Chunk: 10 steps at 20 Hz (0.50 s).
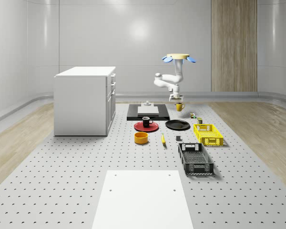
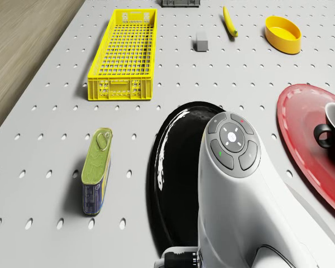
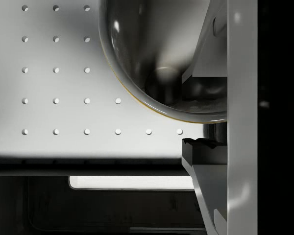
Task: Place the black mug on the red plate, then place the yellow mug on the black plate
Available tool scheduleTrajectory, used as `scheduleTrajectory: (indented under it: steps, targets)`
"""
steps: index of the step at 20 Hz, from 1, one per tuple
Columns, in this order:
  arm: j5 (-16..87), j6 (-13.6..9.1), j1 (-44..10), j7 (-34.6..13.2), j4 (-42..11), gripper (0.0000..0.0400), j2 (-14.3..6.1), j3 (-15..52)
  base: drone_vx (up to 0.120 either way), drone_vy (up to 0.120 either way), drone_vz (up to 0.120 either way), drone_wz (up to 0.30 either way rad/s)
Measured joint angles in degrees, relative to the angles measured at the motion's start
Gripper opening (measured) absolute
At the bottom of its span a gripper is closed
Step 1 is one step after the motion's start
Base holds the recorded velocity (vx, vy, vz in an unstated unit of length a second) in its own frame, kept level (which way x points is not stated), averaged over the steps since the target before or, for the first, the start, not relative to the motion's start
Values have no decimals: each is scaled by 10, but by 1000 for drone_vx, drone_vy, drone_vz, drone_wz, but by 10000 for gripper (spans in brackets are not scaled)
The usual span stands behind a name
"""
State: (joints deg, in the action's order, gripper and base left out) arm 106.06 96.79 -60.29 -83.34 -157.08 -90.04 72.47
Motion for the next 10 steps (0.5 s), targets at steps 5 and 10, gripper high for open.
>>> scheduleTrajectory:
  steps: [5, 10]
  targets:
    - [0, 1, 0, 0, 0, 110, -1, 0, 120, -104, 0, 0]
    - [-1, 1, 0, 0, 0, 110, -1, 0, 120, -64, 0, 0]
